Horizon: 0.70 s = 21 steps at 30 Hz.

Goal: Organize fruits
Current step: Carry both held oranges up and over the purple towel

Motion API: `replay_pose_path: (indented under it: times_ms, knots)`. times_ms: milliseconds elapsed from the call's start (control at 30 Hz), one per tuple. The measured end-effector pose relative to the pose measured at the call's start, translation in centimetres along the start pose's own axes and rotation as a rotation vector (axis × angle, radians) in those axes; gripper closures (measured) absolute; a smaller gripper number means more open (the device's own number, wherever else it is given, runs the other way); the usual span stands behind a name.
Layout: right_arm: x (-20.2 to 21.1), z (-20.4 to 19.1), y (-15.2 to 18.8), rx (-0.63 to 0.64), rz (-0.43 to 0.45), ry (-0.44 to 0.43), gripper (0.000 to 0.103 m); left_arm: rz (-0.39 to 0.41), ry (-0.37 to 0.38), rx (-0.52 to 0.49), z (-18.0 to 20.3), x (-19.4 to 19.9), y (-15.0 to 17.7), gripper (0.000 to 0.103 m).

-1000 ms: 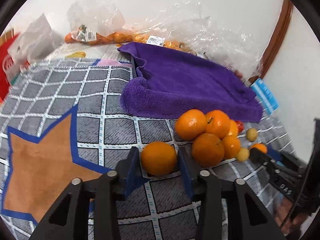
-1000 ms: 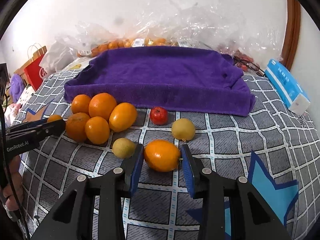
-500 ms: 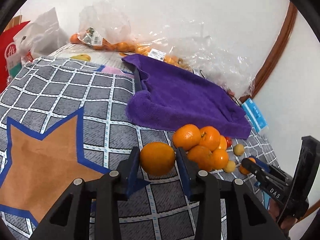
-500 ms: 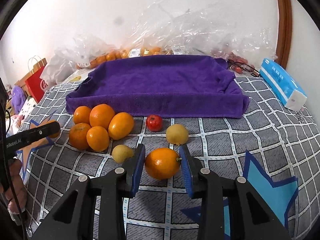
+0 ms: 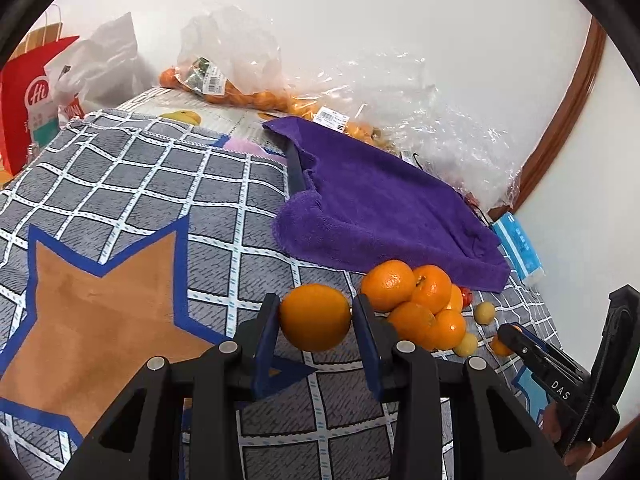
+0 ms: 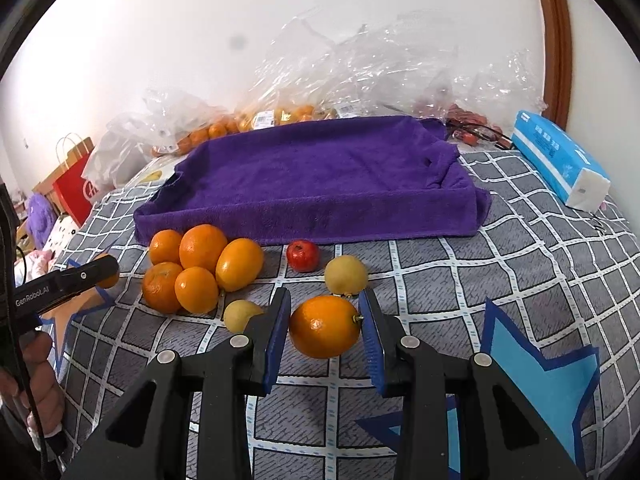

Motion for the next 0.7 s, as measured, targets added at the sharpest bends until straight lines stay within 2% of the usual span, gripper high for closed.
replay_pose_path:
  times_ms: [100,267,333,467,700]
  knots:
    - [0.0,0.0,0.0,0.008,-0.008,0.017,0.068,-0.006,-0.036,-0.026,-0.1,0.2,0.0,0.068]
    - [0.8,-0.9,-0.6,0.033,-0.008,0.013,0.068,-0.008,-0.035,-0.011,0.0,1.0,-0.9,0.068]
    - [1.2,-1.3,-1.1,0.036,-0.002,-0.003,0.068,-0.012,-0.033,0.004,0.2,1.4,-1.7,0.068]
    - [1.5,-2.0,-2.0,0.043,0.004,-0.033,0.068,0.013,-0.055,-0.044,1.2,1.9,-3.3,0.068]
    - [1.4,-2.3,-4.8,0.048,0.034,-0.049,0.068,0.047,-0.030,-0.066,3.8,1.3,-7.1,0.068]
Point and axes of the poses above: each gripper's, at about its wrist camera, not at the fingertips, and x roughly against the way its jaws point, z to its right, y to its underside, the point moved 7 cm from there along -x, roughly the way its jaws point, and after that the axes turned 13 degrees about z, right-handed, at the moved point
